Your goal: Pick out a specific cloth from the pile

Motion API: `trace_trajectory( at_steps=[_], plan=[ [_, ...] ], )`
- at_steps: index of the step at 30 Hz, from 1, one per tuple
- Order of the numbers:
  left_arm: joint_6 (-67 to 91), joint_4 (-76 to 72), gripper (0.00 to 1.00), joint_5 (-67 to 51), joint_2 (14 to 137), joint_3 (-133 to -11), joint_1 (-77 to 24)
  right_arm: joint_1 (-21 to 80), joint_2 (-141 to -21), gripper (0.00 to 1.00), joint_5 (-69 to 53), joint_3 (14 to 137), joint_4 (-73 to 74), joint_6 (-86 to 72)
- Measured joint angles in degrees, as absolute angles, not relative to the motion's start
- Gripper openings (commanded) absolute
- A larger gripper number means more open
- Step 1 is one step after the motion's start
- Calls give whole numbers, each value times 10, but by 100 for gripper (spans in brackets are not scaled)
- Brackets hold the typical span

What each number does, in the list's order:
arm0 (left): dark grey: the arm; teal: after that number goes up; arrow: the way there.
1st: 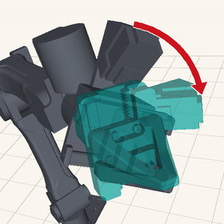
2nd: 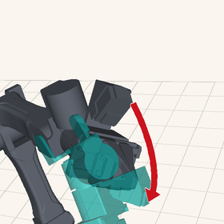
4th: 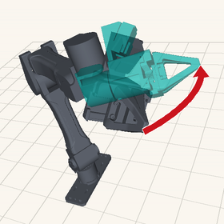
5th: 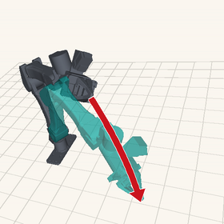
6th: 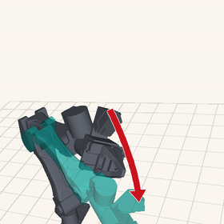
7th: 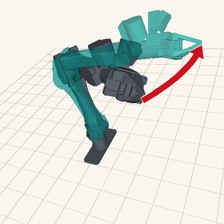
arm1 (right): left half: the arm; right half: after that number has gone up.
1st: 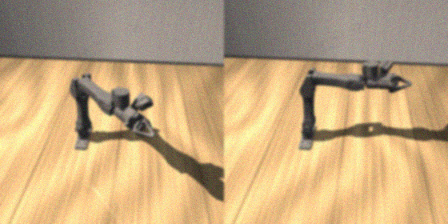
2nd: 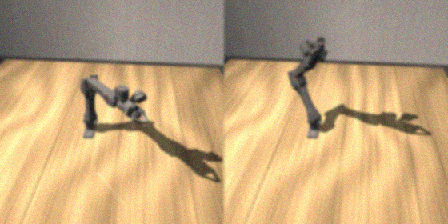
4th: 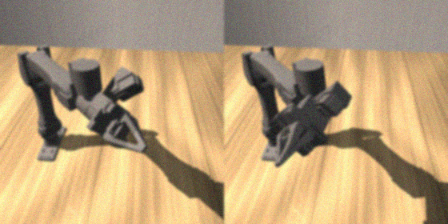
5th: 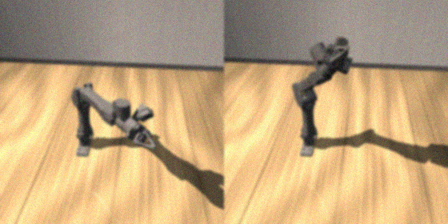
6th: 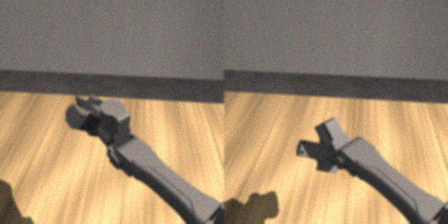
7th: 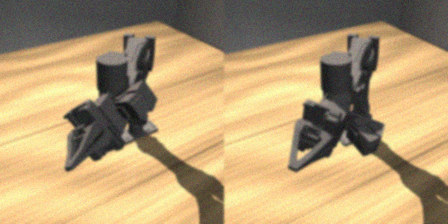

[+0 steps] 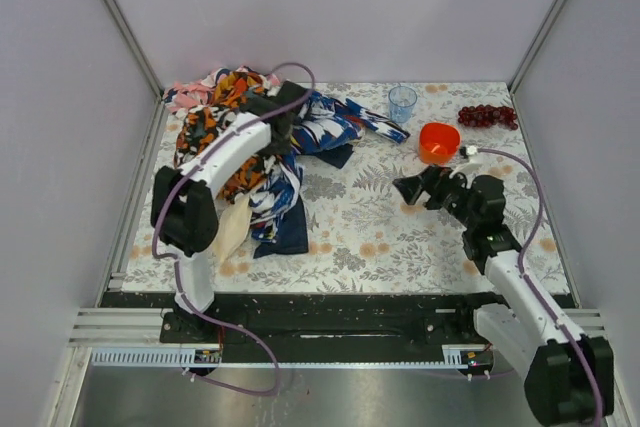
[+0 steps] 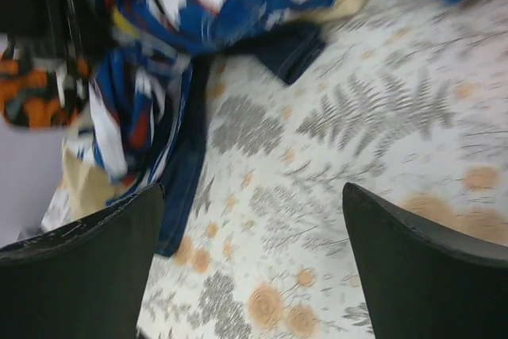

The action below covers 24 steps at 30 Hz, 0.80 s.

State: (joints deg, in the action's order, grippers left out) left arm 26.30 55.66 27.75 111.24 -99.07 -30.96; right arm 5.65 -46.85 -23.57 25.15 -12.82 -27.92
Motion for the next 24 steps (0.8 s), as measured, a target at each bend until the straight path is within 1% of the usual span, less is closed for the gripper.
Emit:
trace_trajectory(
  at_steps=[5,7,11,15,18,21,24],
  plan=[
    [244,535,0,220,1070,-1032,-192,212,-556,99,-201,286,-124,-254],
    [239,519,0,187,1061,-1033,-141,265,-618,99,-187,320,-133,-247],
    [237,507,0,131,1059,-1034,-78,345,-761,99,-141,398,-153,-234],
    [235,503,0,91,1059,-1033,-54,425,-932,99,-99,511,-149,-214],
    [233,492,0,74,1059,-1023,-48,466,-1034,99,-66,594,-136,-196],
    [229,471,0,63,1059,-1002,-40,488,-1099,99,-18,661,-127,-194],
    [226,438,0,53,1057,-969,-33,490,-1139,99,69,728,-96,-211]
  ],
)
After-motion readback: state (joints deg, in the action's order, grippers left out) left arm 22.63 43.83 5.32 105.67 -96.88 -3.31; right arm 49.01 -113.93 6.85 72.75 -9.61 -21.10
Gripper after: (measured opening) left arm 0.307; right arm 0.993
